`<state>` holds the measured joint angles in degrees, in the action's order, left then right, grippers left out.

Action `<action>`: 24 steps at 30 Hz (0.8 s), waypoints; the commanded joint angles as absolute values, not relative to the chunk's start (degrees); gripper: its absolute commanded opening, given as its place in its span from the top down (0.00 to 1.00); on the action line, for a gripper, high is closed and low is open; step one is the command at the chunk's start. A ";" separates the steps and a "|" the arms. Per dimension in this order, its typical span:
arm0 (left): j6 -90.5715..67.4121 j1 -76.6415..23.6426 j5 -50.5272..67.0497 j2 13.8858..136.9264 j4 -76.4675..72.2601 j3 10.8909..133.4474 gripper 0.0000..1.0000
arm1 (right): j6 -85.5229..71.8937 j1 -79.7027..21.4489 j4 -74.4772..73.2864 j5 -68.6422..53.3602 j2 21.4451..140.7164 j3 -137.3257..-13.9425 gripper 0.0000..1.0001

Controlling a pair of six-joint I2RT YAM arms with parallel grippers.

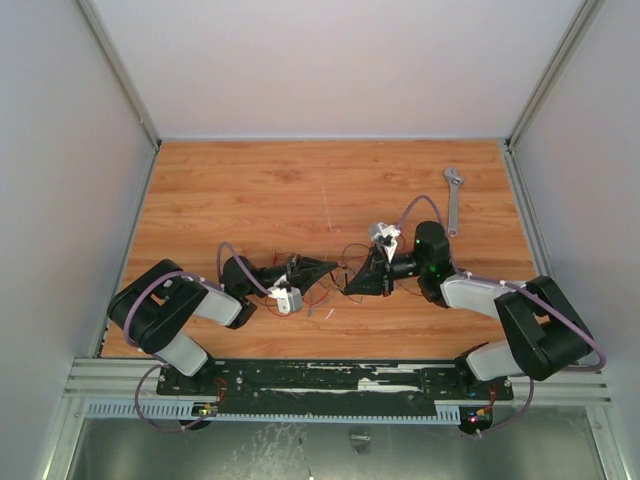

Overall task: Zip-tie the wires
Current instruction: Tie the cable at the center of the board.

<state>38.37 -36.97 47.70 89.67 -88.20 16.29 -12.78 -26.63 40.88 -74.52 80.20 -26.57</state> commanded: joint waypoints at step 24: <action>39.24 -37.71 47.12 88.75 -106.65 16.94 1.00 | -16.67 -24.58 46.97 -78.36 82.38 -26.45 1.00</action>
